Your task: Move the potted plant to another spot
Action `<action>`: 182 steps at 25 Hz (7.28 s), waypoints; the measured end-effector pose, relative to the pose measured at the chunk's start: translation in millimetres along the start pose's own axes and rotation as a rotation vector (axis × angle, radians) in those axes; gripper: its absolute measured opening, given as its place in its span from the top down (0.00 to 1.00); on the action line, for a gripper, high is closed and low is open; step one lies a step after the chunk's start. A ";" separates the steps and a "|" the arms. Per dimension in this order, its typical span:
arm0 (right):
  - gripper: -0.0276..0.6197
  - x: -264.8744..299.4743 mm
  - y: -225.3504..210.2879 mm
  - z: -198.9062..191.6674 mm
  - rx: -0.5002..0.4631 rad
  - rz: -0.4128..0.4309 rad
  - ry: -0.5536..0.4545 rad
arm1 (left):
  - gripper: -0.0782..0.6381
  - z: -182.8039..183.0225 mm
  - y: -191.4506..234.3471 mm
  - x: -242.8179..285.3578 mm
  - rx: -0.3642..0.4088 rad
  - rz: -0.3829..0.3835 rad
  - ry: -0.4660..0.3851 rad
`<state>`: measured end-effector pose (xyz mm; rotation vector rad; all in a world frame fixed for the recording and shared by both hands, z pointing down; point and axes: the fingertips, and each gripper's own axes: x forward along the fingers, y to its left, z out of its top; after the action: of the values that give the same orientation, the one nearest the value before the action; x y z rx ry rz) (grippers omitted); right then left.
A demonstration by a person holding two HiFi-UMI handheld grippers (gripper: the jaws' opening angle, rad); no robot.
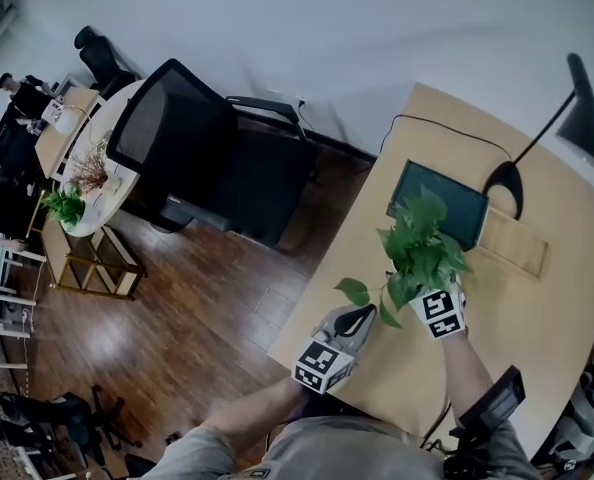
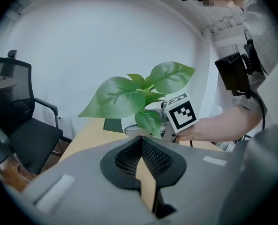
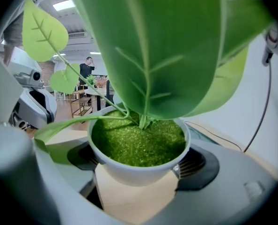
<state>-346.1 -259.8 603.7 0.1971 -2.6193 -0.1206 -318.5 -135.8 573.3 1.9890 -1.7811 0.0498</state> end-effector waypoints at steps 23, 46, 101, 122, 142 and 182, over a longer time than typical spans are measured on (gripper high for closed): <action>0.19 -147.4 29.3 40.6 0.036 -0.170 -0.083 | 0.90 45.1 -90.8 -58.3 0.113 -0.085 -0.172; 0.19 -305.4 88.4 -23.6 0.146 -0.472 0.006 | 0.90 2.7 -205.2 -113.7 0.166 -0.369 -0.143; 0.19 -447.7 -142.8 -306.8 0.396 -0.459 0.117 | 0.90 -81.5 -454.3 176.9 0.201 -0.451 0.175; 0.19 -433.6 -164.5 -354.1 0.418 -0.493 0.148 | 0.90 -104.6 -451.9 205.2 0.176 -0.444 0.244; 0.18 -431.4 -156.7 -366.9 0.333 -0.494 0.177 | 0.90 -108.9 -456.5 202.2 0.190 -0.439 0.250; 0.76 -542.5 -23.6 -246.8 0.262 -0.587 0.089 | 0.90 -77.6 -489.4 78.5 0.187 -0.553 0.035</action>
<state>245.9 -207.1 553.6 1.0325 -2.4033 0.0327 179.3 -156.5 514.2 2.5293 -1.1856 0.0732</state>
